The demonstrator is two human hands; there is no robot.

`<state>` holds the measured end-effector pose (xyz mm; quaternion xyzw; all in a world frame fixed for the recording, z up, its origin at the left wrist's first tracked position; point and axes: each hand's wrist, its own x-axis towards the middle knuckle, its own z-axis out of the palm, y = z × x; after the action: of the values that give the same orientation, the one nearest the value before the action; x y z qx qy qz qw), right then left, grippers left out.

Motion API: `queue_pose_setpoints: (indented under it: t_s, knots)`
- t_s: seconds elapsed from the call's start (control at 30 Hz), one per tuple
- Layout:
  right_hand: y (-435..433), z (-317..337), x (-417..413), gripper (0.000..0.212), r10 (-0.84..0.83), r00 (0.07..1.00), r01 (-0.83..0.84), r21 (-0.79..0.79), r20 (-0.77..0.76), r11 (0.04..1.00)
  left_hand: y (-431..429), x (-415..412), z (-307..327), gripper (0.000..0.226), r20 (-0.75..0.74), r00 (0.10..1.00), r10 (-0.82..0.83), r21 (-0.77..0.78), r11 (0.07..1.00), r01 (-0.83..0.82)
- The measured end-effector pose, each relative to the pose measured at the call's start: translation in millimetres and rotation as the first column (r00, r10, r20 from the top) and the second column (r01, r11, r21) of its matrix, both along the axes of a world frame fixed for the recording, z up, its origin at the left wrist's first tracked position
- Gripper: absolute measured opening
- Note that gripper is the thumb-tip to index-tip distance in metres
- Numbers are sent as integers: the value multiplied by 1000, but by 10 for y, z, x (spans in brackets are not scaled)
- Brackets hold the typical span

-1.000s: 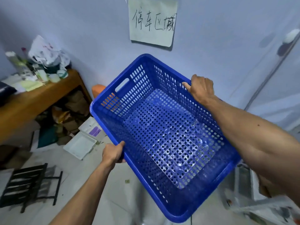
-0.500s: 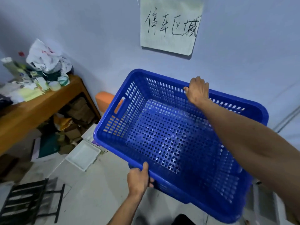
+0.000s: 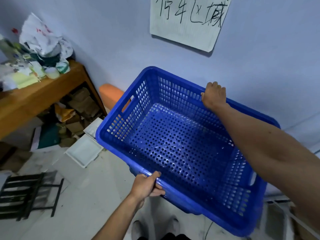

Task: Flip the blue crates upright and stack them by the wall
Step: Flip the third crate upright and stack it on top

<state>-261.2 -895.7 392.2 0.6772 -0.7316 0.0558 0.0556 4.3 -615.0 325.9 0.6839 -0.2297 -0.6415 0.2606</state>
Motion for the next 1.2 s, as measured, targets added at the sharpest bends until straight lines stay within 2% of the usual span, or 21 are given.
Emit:
queue_pose_setpoints:
  t_s: [0.1, 0.2, 0.33, 0.43, 0.53, 0.67, 0.8, 0.97, 1.2]
  knots:
    - [-8, -183, -45, 36, 53, 999, -53, 9, -11, 999, 126, -165, -99, 31, 35, 999, 17, 1, 1000, -17]
    - [-38, -242, -68, 33, 128, 992, -128, -13, 12, 992, 144, -258, -123, 29, 69, 990, 121, -46, 992, -118]
    - [-159, -175, -45, 31, 138, 983, -144, 39, 118, 989, 37, -280, -16, 26, 42, 983, 179, -51, 983, -177]
    - [-219, -140, -28, 32, 143, 983, -147, 22, 116, 989, -23, -276, 35, 20, 45, 980, 195, -65, 979, -192]
    - [-252, -129, -95, 34, 99, 990, -107, 85, 96, 991, -58, -301, 61, 18, 23, 984, 175, -79, 982, -173]
    - [-230, -219, -172, 48, 110, 987, -128, 164, 115, 978, -88, -336, 50, 35, -49, 987, 156, 8, 988, -155]
    - [-218, -232, -229, 57, 138, 984, -159, 200, 115, 967, -119, -348, 62, 28, -45, 982, 182, 32, 983, -181]
    - [-13, -288, -134, 66, 182, 983, -180, 224, 11, 958, -307, -323, 158, 23, -66, 977, 203, 7, 979, -203]
    - [431, -405, 124, 64, 257, 966, -238, 329, -16, 914, -472, -196, 205, 28, -45, 997, 69, 1, 998, -69]
